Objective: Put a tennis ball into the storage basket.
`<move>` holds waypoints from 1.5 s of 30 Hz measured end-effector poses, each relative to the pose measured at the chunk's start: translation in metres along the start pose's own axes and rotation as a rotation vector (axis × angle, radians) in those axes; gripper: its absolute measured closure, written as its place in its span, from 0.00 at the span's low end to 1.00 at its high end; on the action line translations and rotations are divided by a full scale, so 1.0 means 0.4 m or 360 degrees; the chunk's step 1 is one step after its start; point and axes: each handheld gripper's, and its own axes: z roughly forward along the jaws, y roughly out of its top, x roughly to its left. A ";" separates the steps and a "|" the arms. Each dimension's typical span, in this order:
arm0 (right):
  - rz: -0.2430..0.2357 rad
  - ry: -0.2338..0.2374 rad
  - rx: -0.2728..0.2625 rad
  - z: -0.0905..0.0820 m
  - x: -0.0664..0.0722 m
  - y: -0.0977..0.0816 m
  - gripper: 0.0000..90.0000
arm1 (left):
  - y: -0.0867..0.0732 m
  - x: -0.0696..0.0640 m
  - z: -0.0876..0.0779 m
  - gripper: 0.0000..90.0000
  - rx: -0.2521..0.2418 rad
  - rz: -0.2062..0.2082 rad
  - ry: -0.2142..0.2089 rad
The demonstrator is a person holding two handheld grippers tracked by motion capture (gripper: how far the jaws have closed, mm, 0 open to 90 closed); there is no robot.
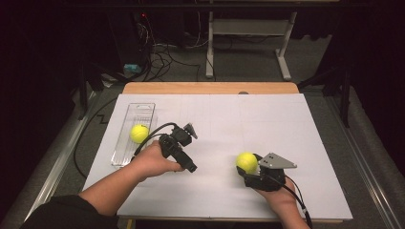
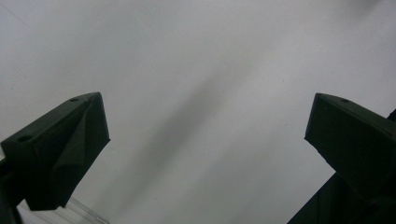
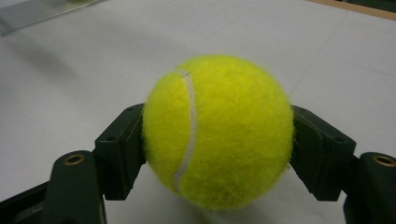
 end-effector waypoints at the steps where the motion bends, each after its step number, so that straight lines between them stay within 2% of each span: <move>1: -0.0005 0.0008 -0.0009 0.002 0.005 0.002 0.31 | 0.000 0.000 -0.002 0.00 -0.0001 -0.0002 0.0002; 7: -0.0043 0.0064 -0.0024 0.016 0.040 0.011 0.31 | 0.002 -0.001 -0.018 0.00 -0.0007 -0.0006 0.0007; 18: -0.0080 0.0146 -0.0061 0.036 0.088 0.027 0.31 | 0.021 -0.019 -0.029 0.00 -0.0012 0.0027 0.0003; 29: -0.0154 0.0245 -0.0072 0.058 0.143 0.035 0.31 | 0.056 -0.063 -0.038 0.00 0.0002 0.0105 -0.0019; 37: -0.0173 0.0298 -0.0074 0.068 0.178 0.038 0.31 | 0.080 -0.099 -0.026 0.00 0.0008 0.0157 -0.0066; 39: -0.0188 0.0283 -0.0056 0.067 0.184 0.040 0.31 | 0.086 -0.108 -0.017 0.00 0.0018 0.0161 -0.0081; 42: -0.0188 0.0307 -0.0081 0.071 0.189 0.042 0.31 | 0.094 -0.121 0.001 0.00 0.0042 0.0175 -0.0098; 43: -0.0209 0.0282 -0.0069 0.069 0.191 0.044 0.31 | 0.097 -0.125 0.007 0.00 0.0051 0.0183 -0.0103; 44: -0.0193 0.0322 -0.0087 0.070 0.192 0.044 0.31 | 0.100 -0.128 0.013 0.00 0.0055 0.0186 -0.0111; 45: -0.0196 0.0318 -0.0088 0.069 0.193 0.045 0.31 | 0.102 -0.131 0.018 0.00 0.0061 0.0190 -0.0118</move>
